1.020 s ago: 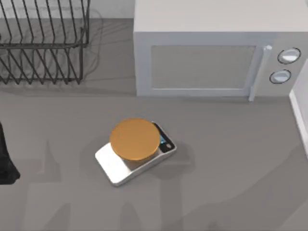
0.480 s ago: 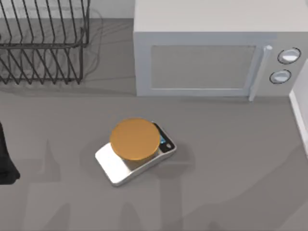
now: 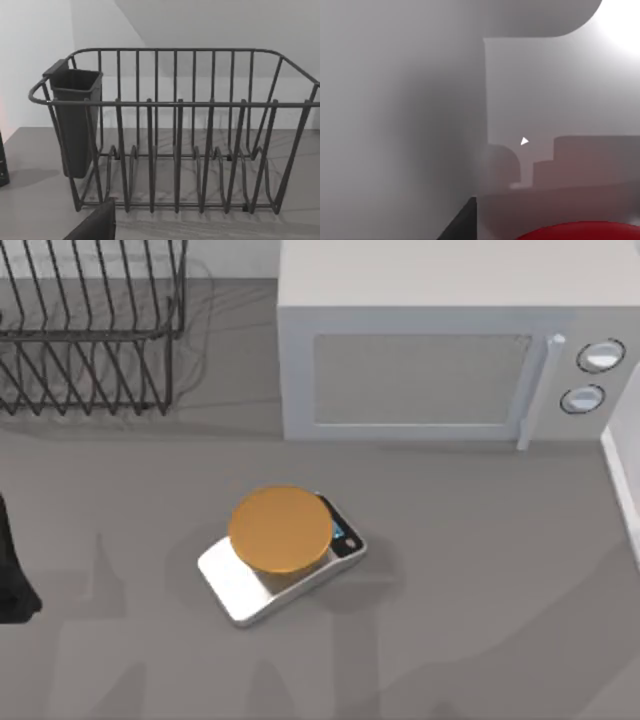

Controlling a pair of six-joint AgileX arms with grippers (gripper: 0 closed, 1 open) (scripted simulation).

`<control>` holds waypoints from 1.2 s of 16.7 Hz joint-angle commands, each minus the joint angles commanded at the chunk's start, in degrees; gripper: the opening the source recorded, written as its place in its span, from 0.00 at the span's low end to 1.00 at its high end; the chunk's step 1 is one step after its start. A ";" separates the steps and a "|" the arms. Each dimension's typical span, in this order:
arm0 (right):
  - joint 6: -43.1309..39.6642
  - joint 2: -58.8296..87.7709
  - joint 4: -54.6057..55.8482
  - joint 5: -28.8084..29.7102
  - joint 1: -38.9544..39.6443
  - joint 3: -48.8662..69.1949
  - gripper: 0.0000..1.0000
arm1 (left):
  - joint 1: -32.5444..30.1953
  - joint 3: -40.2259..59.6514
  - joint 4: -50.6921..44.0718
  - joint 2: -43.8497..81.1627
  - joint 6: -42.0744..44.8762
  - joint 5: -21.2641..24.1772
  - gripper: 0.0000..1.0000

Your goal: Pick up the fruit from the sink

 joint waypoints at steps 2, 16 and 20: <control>0.00 0.00 0.00 0.00 0.00 0.00 0.00 | 0.00 0.00 0.00 0.00 0.00 0.00 1.00; 0.19 -9.27 -20.55 -1.13 -0.28 13.98 0.00 | 0.00 0.00 0.00 0.00 0.00 0.00 1.00; 0.01 -14.94 -39.41 -1.18 -0.38 25.00 0.00 | 0.00 0.00 0.00 0.00 0.00 0.00 1.00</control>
